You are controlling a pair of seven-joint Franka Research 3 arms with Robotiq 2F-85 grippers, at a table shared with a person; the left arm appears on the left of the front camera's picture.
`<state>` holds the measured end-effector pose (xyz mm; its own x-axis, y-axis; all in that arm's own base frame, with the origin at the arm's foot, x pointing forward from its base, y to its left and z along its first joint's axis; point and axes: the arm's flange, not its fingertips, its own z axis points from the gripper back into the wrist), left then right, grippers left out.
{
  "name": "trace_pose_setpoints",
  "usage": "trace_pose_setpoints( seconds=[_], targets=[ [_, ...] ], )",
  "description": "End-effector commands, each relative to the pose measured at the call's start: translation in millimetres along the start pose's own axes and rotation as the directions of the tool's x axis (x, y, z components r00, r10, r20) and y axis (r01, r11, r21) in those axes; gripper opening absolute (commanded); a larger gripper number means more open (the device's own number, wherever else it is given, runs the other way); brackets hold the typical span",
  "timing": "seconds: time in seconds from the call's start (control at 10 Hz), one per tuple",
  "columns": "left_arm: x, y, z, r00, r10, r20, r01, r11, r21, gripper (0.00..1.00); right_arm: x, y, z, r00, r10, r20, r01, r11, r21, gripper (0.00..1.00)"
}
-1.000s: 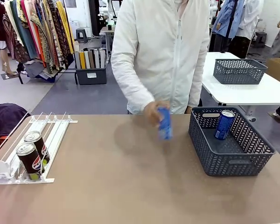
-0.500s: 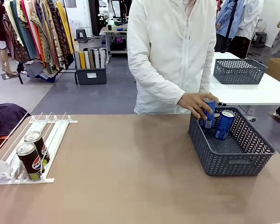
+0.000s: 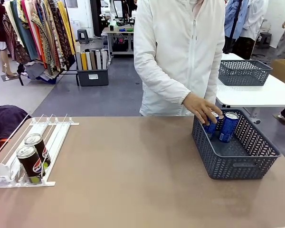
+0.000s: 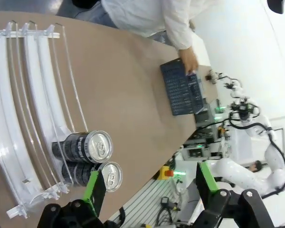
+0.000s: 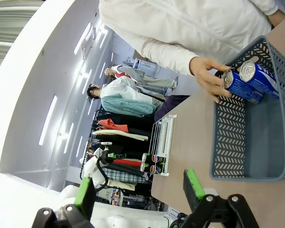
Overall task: Retrieve and store the cans from the dispenser.
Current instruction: Pick up one can from the Automatic Can Dispenser and place it in the middle of the table.
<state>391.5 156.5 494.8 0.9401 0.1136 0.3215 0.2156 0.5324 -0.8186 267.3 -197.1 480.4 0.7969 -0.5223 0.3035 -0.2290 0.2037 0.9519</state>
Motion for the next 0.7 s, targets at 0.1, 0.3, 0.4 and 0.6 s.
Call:
trace_pose_setpoints(
  seconds=[0.1,0.3,0.4,0.6],
  targets=[
    [5.1,-70.6,-30.9,0.973,0.042,-0.225,0.049,0.922,0.385,1.0,3.4,3.0,-0.8,1.0,0.011,0.01,-0.011,1.0,0.02,1.0],
    [-15.0,-102.1,-69.4,0.952,0.152,-0.265,0.039,0.799,0.6,1.0,3.4,3.0,-0.8,1.0,0.011,0.01,-0.011,1.0,0.02,1.0],
    [-27.9,-112.6,-85.7,0.951,0.199,-0.235,0.013,0.735,0.678,1.0,3.4,3.0,-0.8,1.0,0.011,0.01,-0.011,1.0,0.02,1.0],
    [-73.1,-130.6,-90.4,0.974,0.188,-0.128,-0.025,0.65,0.76,1.0,3.4,3.0,-0.8,1.0,0.011,0.01,-0.011,1.0,0.02,1.0]
  ],
)
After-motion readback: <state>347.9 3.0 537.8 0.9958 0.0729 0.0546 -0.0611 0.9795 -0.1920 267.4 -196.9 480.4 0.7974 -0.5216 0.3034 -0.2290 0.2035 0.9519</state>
